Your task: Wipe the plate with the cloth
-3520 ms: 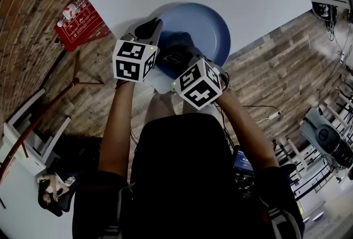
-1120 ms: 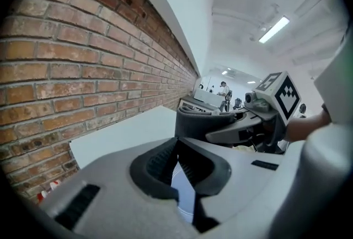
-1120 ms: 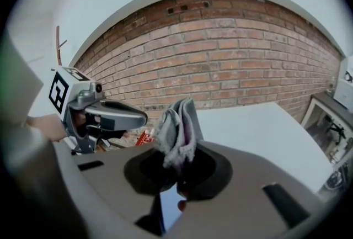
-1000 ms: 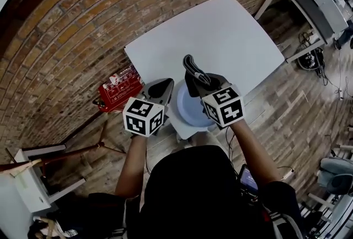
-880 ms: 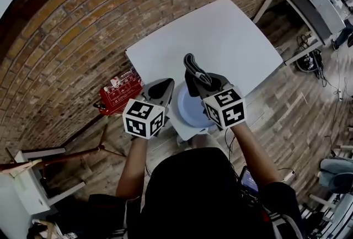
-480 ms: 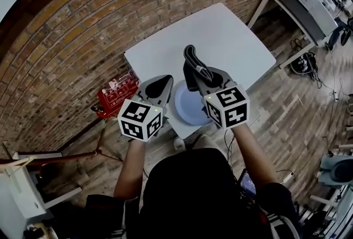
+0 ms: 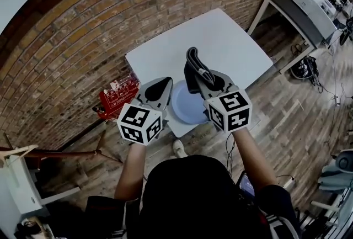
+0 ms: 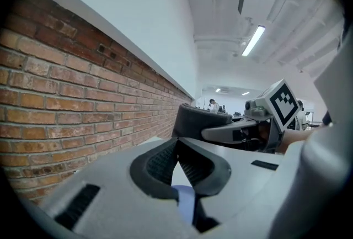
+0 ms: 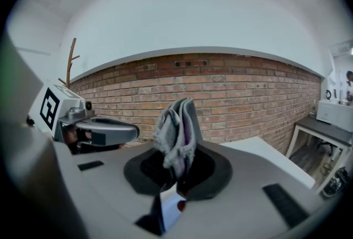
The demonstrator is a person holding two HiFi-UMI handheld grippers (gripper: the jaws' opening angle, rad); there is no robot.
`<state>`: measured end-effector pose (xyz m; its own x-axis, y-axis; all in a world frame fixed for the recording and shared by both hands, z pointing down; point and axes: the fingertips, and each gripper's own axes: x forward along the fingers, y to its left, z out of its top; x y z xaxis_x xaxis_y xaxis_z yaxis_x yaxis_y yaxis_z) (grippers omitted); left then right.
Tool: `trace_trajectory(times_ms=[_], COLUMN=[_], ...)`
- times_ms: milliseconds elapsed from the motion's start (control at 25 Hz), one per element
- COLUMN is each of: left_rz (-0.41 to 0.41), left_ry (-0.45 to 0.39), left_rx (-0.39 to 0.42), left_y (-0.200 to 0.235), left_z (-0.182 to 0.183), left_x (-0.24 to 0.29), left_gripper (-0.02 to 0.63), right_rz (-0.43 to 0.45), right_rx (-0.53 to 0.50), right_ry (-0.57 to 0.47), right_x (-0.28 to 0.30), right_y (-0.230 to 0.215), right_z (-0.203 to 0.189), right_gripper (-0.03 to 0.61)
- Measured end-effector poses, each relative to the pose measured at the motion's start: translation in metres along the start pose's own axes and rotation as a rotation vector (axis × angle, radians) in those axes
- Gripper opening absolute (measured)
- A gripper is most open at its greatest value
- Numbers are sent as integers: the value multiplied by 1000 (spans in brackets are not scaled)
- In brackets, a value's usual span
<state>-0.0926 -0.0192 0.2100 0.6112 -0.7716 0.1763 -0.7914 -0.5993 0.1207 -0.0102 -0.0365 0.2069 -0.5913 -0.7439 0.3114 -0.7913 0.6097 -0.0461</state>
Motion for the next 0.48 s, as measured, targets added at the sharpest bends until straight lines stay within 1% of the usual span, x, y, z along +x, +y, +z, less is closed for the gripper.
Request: trace_trajectory(times_ms=[280,480], left_rz=[44,70], left_ry=[-42,-67], left_rx=[38,45], left_y=[-46,-78], left_z=[15,18], left_x=[-17,-32], left_gripper=[20,20], right_rz=[38,55], right_rx=[-12,-14], right_ry=[-50,-74], right_x=[-49,-83], right_y=[2,4], right_z=[6,4], right_gripper=[51,51])
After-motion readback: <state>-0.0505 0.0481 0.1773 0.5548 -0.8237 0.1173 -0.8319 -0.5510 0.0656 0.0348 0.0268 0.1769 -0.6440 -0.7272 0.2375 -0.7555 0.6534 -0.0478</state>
